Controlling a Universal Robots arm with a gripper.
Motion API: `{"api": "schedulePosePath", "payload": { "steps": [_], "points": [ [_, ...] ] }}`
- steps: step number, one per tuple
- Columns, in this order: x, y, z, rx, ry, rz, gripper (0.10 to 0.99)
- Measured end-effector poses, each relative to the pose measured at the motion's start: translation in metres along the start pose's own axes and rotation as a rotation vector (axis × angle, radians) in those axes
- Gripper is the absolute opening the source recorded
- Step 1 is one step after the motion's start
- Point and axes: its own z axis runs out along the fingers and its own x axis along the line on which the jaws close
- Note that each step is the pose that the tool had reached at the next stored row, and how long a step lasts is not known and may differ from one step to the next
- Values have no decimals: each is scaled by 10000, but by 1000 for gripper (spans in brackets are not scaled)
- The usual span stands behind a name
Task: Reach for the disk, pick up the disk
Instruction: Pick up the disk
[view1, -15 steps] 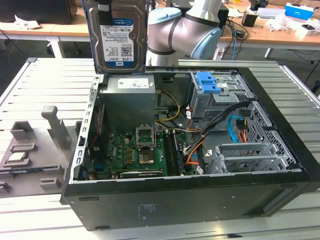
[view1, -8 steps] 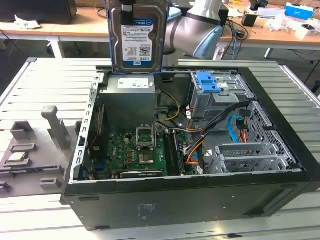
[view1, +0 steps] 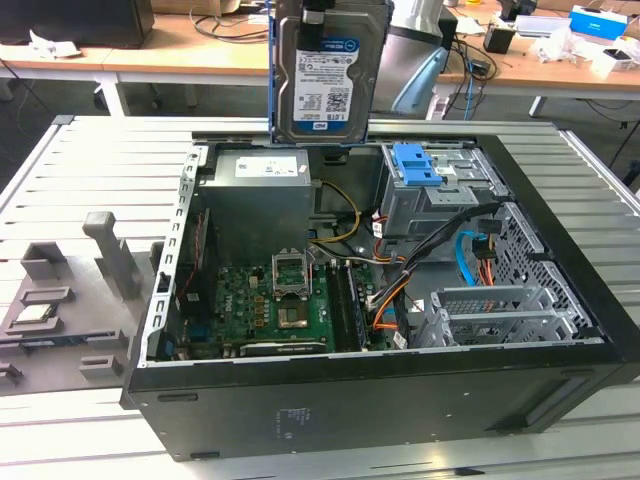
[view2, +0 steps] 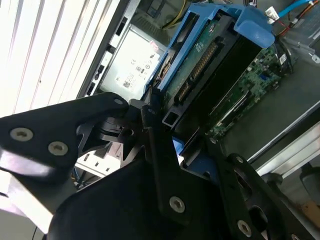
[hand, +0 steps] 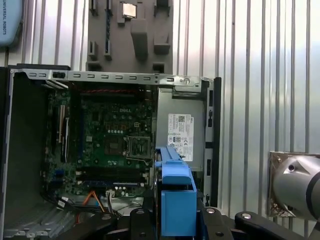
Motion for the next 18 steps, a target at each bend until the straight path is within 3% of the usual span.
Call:
{"api": "schedulePosePath", "payload": {
  "steps": [7,9,10,15,18],
  "points": [
    [-13,-328,-19,-26,-1,-2,369],
    [-26,-505,-29,-39,-1,-6,369],
    [-31,-556,-32,-42,-1,-5,369],
    [-69,-781,-44,-55,-5,-12,369],
    [-87,-870,-49,-59,-5,-15,369]
  ]
}}
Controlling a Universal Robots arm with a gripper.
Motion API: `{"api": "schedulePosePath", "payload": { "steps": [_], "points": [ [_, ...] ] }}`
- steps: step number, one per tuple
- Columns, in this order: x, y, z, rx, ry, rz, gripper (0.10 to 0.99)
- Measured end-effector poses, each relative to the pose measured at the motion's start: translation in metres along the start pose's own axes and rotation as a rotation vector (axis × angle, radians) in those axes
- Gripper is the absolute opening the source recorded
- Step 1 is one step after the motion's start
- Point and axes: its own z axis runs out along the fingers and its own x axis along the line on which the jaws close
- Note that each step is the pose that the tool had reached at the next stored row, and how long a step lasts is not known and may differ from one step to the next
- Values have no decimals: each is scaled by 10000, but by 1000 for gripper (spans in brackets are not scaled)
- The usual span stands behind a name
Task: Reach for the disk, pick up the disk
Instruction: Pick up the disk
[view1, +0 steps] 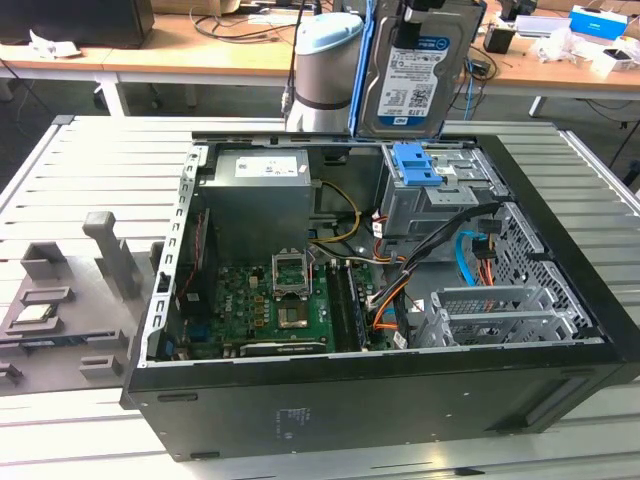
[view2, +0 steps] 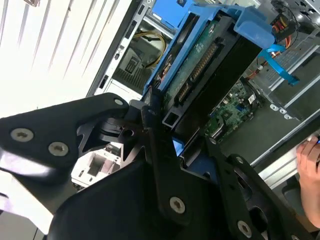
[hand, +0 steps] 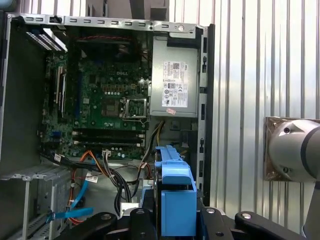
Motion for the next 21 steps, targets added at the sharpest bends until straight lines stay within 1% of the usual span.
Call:
{"api": "schedulePosePath", "payload": {
  "steps": [4,6,10,14,16,17,19,21],
  "points": [
    [2,-1,1,1,-2,-1,369],
    [26,0,-1,0,0,-2,369],
    [147,5,-3,1,0,-1,369],
    [225,11,-4,0,-1,0,369],
    [326,37,-5,0,0,2,369],
    [347,51,-4,1,-1,0,369],
    [420,96,-3,1,0,0,369],
    [533,138,-4,1,0,-2,369]
  ]
}}
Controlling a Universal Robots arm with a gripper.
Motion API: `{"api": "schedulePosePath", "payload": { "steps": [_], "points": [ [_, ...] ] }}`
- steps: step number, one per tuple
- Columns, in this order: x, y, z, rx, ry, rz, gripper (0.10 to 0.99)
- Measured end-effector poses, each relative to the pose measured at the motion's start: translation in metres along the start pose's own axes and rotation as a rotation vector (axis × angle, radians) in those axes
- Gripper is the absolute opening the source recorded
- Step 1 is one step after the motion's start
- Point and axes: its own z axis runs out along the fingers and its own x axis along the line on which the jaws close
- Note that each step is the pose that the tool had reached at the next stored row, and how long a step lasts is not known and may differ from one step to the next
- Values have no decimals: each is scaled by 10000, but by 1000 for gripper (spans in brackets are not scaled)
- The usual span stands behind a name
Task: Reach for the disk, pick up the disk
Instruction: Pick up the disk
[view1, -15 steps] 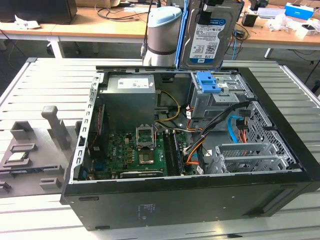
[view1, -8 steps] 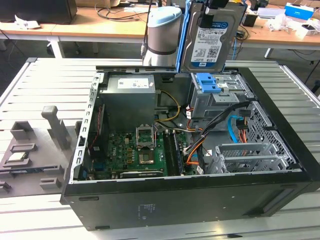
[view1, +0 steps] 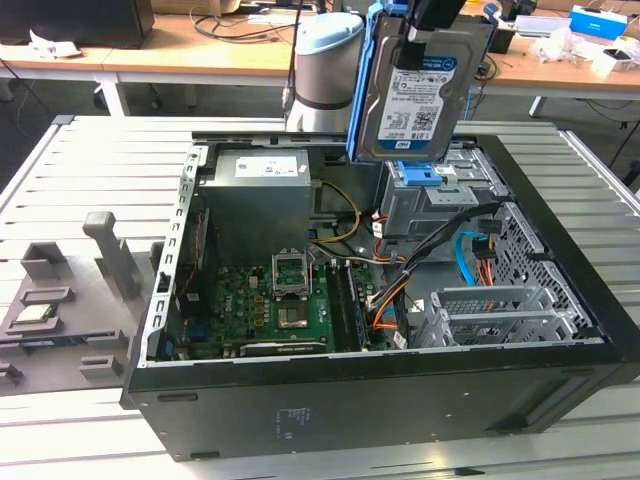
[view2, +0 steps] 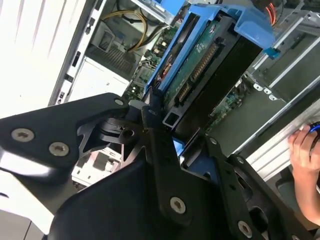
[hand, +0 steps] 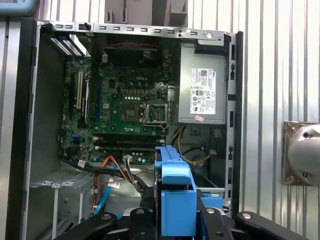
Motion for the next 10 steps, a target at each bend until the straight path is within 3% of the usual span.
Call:
{"api": "schedulePosePath", "payload": {
  "steps": [2,10],
  "points": [
    [69,17,-1,0,0,2,369],
    [471,77,-6,0,-1,2,369]
  ]
}}
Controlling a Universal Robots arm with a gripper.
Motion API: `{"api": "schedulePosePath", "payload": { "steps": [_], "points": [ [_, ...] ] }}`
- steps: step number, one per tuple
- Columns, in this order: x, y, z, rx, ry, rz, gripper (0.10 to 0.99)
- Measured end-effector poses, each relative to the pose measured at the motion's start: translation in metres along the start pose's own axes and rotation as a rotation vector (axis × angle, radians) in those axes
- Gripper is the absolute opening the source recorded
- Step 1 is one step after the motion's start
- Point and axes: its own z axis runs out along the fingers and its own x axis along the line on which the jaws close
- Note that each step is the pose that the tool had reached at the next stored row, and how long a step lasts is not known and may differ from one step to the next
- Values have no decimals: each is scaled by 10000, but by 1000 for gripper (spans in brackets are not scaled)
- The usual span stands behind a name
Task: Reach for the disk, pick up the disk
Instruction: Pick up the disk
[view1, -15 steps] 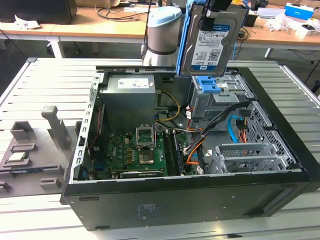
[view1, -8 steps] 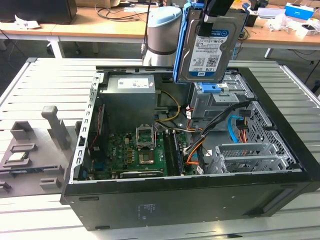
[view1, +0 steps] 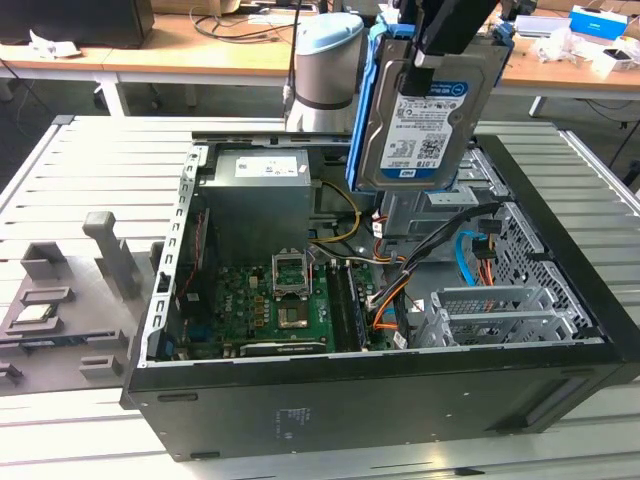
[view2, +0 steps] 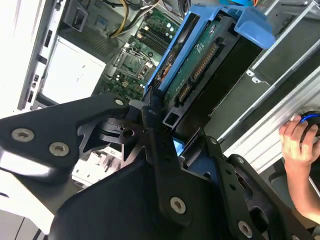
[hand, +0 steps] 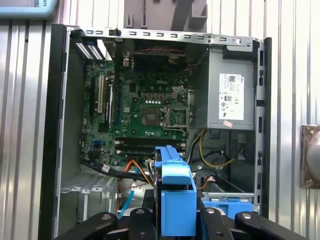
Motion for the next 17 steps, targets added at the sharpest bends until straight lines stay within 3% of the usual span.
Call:
{"api": "schedulePosePath", "payload": {
  "steps": [8,17],
  "points": [
    [310,32,-6,0,0,0,369],
    [715,62,-12,0,1,0,369]
  ]
}}
